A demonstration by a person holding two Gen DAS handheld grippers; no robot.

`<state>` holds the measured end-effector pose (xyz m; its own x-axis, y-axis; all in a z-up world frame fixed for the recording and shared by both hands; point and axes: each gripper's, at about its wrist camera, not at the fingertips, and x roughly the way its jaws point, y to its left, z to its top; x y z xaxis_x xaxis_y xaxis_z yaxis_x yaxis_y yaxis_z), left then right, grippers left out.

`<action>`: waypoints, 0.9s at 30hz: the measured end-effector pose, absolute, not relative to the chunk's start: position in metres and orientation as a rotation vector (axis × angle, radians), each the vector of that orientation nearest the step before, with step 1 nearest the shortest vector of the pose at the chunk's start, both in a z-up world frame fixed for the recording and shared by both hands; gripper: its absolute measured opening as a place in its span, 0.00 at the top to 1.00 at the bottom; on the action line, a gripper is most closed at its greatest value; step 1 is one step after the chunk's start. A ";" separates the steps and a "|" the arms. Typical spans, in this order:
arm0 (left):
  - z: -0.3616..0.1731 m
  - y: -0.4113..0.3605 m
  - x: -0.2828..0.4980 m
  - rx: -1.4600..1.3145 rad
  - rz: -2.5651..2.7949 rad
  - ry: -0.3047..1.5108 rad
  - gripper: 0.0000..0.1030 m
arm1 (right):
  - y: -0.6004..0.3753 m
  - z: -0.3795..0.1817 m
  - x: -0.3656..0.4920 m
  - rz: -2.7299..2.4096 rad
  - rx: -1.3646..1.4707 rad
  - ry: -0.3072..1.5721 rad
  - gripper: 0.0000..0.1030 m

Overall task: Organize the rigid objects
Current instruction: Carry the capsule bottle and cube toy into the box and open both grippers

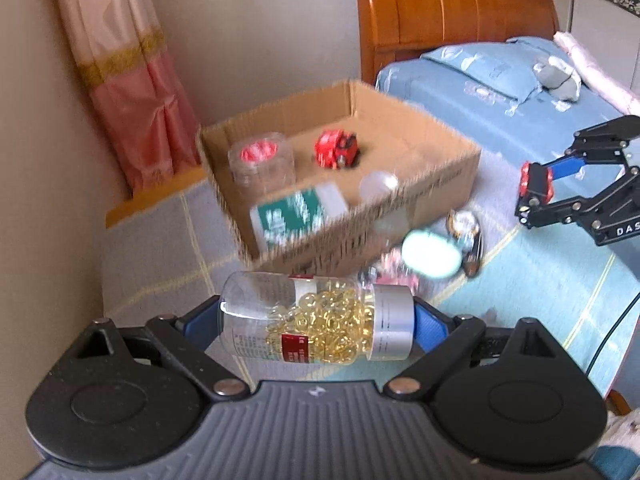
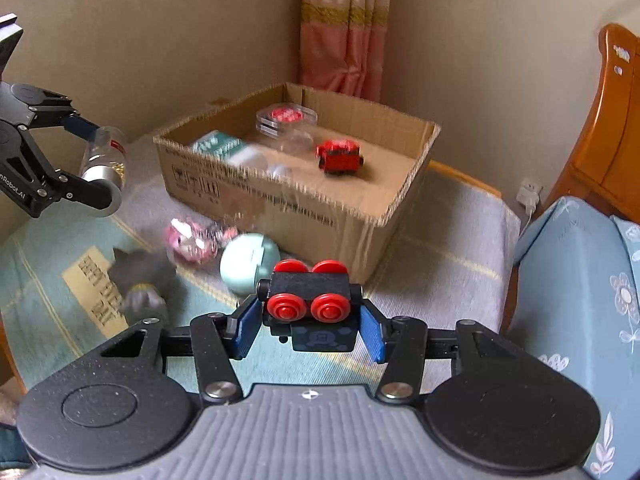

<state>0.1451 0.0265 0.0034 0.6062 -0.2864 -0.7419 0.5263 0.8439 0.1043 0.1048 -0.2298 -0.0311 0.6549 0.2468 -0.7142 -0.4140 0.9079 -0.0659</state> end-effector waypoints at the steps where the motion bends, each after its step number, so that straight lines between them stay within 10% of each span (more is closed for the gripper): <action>1: 0.009 0.024 0.148 0.330 -0.485 0.779 0.08 | -0.230 -0.027 0.106 0.377 -0.232 0.761 0.44; 27: 0.046 -0.047 0.311 0.279 -0.427 0.740 0.08 | -0.215 0.005 0.241 0.352 -0.268 0.699 0.44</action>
<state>0.3109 -0.0474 0.0459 0.6593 -0.2752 -0.6997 0.4683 0.8784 0.0958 0.2409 -0.2153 0.0052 0.7107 0.2246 -0.6667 -0.4014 0.9077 -0.1221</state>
